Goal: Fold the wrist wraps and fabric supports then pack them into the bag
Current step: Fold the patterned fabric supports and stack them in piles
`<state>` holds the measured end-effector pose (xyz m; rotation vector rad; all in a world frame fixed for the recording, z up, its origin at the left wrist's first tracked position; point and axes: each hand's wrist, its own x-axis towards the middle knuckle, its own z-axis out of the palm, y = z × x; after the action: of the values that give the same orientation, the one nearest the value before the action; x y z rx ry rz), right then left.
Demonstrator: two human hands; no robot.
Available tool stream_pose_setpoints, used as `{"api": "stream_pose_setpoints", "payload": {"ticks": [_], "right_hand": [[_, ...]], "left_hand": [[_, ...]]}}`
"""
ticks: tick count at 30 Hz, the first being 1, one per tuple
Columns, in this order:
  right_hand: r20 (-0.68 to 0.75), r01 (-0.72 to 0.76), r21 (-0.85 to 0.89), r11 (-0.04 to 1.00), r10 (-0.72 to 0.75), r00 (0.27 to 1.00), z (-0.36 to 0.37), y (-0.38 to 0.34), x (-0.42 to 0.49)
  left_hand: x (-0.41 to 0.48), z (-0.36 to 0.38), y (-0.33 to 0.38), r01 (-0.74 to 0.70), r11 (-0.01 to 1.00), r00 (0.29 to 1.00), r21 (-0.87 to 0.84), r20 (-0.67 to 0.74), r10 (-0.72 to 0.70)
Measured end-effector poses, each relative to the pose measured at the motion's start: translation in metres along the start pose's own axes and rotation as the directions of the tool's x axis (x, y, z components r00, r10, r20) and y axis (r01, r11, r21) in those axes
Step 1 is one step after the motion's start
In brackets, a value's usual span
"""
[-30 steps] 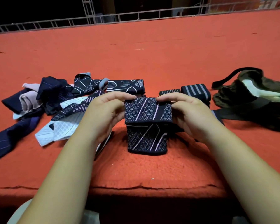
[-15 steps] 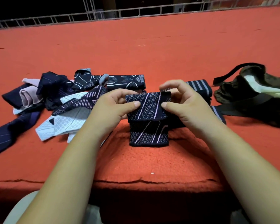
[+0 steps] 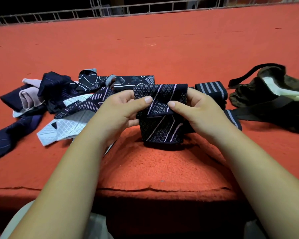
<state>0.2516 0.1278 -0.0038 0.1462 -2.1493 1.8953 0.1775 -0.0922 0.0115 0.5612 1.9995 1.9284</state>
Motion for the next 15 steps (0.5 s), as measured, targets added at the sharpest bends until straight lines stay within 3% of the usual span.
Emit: {"api": "stream_pose_setpoints", "payload": {"ticks": [3, 10, 15], "right_hand": [[-0.025, 0.012, 0.012, 1.0, -0.012, 1.0, -0.001, 0.003, 0.003], [0.054, -0.099, -0.071, 0.993, 0.103, 0.993, -0.01, 0.011, 0.008], [0.132, -0.109, 0.047, 0.993, 0.102, 0.986, -0.012, 0.012, 0.006]], "left_hand": [[-0.002, -0.002, -0.001, 0.048, 0.995, 0.997, 0.091, 0.059, -0.054], [-0.001, 0.003, 0.001, 0.045, 0.998, 0.999, -0.037, 0.009, -0.045], [-0.003, 0.003, 0.003, 0.009, 1.0, 1.0, -0.008, -0.009, -0.009]]}}
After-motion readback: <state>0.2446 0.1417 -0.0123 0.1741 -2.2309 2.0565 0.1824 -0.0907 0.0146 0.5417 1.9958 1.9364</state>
